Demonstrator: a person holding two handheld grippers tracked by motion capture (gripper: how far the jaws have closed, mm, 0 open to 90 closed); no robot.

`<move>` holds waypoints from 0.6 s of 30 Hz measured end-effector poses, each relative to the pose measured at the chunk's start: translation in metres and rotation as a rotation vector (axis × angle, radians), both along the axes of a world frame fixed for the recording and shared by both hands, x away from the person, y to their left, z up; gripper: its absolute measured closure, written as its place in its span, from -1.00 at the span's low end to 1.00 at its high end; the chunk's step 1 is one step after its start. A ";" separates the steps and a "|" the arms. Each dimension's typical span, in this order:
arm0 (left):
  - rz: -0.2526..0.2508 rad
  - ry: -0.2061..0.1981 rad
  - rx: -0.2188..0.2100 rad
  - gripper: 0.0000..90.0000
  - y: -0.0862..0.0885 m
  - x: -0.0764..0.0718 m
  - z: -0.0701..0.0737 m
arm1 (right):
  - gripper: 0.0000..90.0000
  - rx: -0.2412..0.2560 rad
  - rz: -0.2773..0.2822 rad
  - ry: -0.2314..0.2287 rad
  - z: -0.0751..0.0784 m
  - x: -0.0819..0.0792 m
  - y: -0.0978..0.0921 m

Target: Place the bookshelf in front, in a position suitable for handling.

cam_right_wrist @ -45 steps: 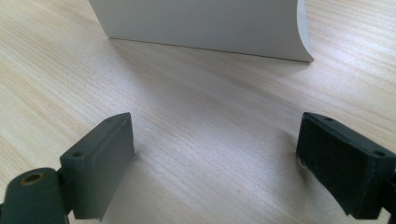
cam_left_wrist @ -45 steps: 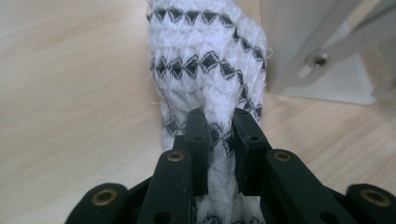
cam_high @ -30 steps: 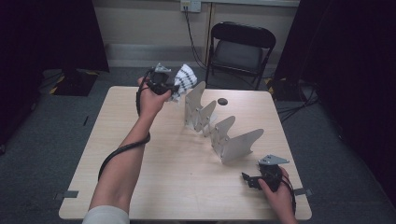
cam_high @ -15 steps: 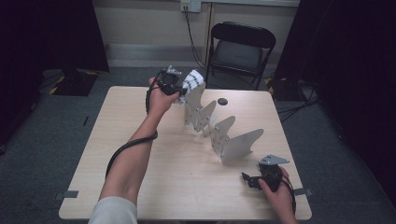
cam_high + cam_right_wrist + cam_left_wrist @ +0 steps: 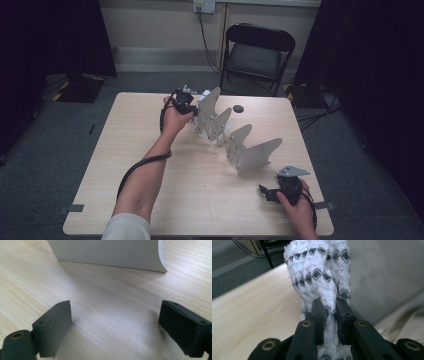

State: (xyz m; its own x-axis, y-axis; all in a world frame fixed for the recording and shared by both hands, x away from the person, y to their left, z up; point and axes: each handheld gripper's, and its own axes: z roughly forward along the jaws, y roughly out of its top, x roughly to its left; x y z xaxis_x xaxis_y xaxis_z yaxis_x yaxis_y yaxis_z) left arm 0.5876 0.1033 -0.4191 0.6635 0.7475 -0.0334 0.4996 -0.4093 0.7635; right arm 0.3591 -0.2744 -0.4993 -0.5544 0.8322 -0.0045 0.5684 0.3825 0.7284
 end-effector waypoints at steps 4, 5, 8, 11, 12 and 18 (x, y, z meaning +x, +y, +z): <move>0.011 0.020 -0.006 0.76 0.003 -0.005 -0.015 | -0.76 0.000 0.001 0.001 0.000 0.000 0.000; 0.009 0.026 0.004 0.76 0.004 -0.006 -0.019 | -0.76 0.000 0.001 0.001 0.000 0.000 0.000; 0.017 0.058 0.016 0.76 0.008 -0.011 -0.032 | -0.76 0.000 0.001 0.001 0.000 0.000 0.000; 0.020 0.064 0.022 0.76 0.009 -0.014 -0.037 | -0.76 0.000 0.001 0.001 0.000 0.000 0.000; 0.016 0.072 0.041 0.76 0.010 -0.017 -0.043 | -0.76 0.000 0.001 0.001 0.000 0.000 0.000; 0.035 0.099 0.027 0.76 0.015 -0.023 -0.053 | -0.76 0.000 0.001 0.001 0.000 0.000 0.000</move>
